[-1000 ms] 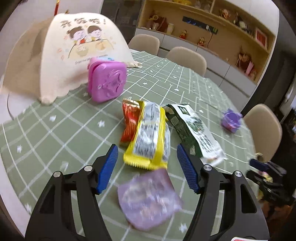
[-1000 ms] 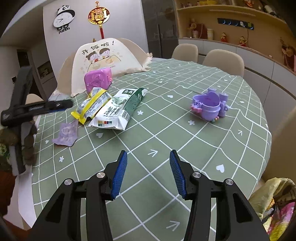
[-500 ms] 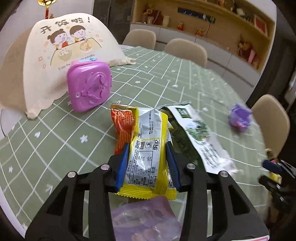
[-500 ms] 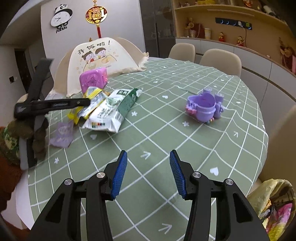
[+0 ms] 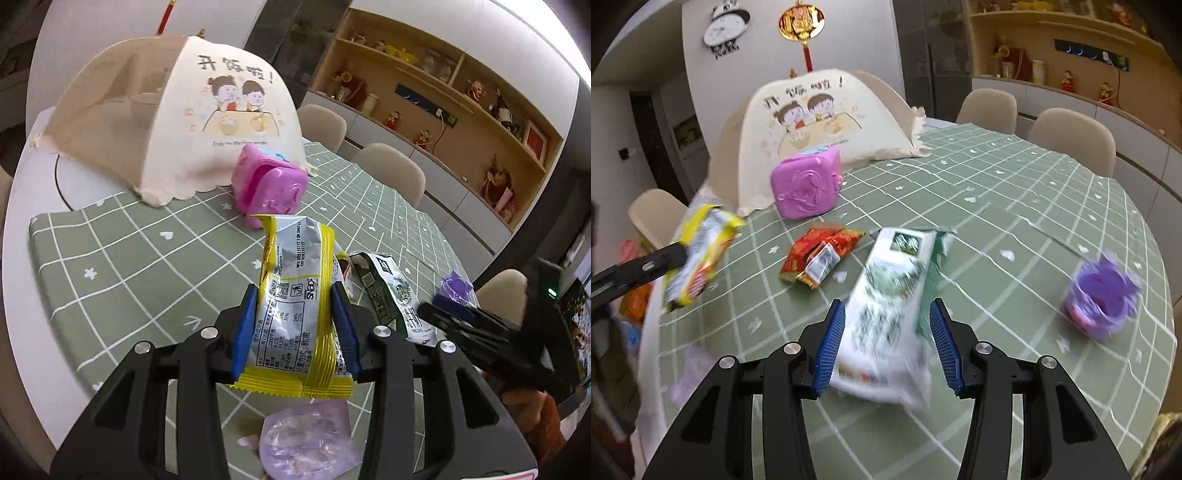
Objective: Collect trash
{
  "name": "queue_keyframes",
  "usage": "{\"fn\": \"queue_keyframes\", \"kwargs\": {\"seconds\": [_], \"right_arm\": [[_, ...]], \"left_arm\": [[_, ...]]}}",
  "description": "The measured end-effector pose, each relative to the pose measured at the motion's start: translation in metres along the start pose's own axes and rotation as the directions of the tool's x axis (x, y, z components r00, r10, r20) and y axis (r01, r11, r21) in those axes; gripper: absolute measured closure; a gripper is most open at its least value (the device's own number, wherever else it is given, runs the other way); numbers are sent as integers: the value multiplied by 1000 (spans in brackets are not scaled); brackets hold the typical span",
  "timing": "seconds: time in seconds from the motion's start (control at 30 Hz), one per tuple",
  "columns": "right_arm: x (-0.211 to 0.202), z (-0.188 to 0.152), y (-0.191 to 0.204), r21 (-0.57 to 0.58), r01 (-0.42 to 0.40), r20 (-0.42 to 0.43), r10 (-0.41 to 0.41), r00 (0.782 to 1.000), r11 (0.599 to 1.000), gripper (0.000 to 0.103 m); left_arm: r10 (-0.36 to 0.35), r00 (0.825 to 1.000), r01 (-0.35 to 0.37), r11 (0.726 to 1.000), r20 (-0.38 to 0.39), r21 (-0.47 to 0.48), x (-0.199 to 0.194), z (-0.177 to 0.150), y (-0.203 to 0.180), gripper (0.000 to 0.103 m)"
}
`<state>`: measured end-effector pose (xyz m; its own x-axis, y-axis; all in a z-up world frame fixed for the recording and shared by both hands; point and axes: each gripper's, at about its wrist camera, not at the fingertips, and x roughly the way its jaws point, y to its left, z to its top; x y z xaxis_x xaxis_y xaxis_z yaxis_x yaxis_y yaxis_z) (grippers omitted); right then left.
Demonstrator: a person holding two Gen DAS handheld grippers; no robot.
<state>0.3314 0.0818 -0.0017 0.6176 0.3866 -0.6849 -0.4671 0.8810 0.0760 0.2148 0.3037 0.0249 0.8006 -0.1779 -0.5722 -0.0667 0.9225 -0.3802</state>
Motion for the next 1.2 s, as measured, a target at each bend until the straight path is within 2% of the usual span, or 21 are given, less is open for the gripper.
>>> {"fn": "queue_keyframes", "kwargs": {"seconds": [0.1, 0.2, 0.37, 0.5, 0.63, 0.73, 0.77, 0.9, 1.0, 1.1, 1.2], "right_arm": [[22, 11, 9, -58, 88, -14, -89, 996, 994, 58], [30, 13, -6, -11, 133, -15, -133, 991, 991, 58], [33, 8, -36, 164, 12, -34, -7, 999, 986, 58], [36, 4, -42, 236, -77, -49, 91, 995, 969, 58], [44, 1, -50, 322, -177, -69, 210, 975, 930, 58], [51, -4, -50, 363, -281, -95, 336, 937, 888, 58], [50, -5, -49, 358, -296, -96, 350, 932, 886, 58], [35, -8, -40, 267, -287, -79, 318, 945, 920, 83], [16, -12, -40, 194, -221, -77, 240, 968, 956, 87], [7, -19, -51, 180, -161, -95, 180, 979, 970, 89], [-7, -23, -60, 123, 6, -76, 4, 997, 992, 89]], "left_arm": [[-10, 1000, 10, 1000, -12, -1, -2, -6, 5, 65], [-27, 999, 27, 1000, -30, -8, -4, -13, 11, 64], [-56, 997, 54, 998, -61, -26, -1, -24, 19, 64], [-88, 994, 85, 995, -68, -54, 0, -30, 20, 64], [-108, 991, 104, 993, -77, -59, 0, -34, 16, 64], [-119, 989, 114, 991, -83, -64, 0, -36, 14, 64], [-120, 989, 115, 991, -85, -64, 0, -36, 13, 64], [-122, 988, 117, 991, -90, -59, 0, -40, 8, 64], [-119, 989, 114, 992, -88, -54, -2, -39, 6, 64], [-114, 991, 110, 993, -75, -52, -5, -37, 5, 64], [-107, 993, 104, 993, -58, -56, -11, -36, 7, 64]]}}
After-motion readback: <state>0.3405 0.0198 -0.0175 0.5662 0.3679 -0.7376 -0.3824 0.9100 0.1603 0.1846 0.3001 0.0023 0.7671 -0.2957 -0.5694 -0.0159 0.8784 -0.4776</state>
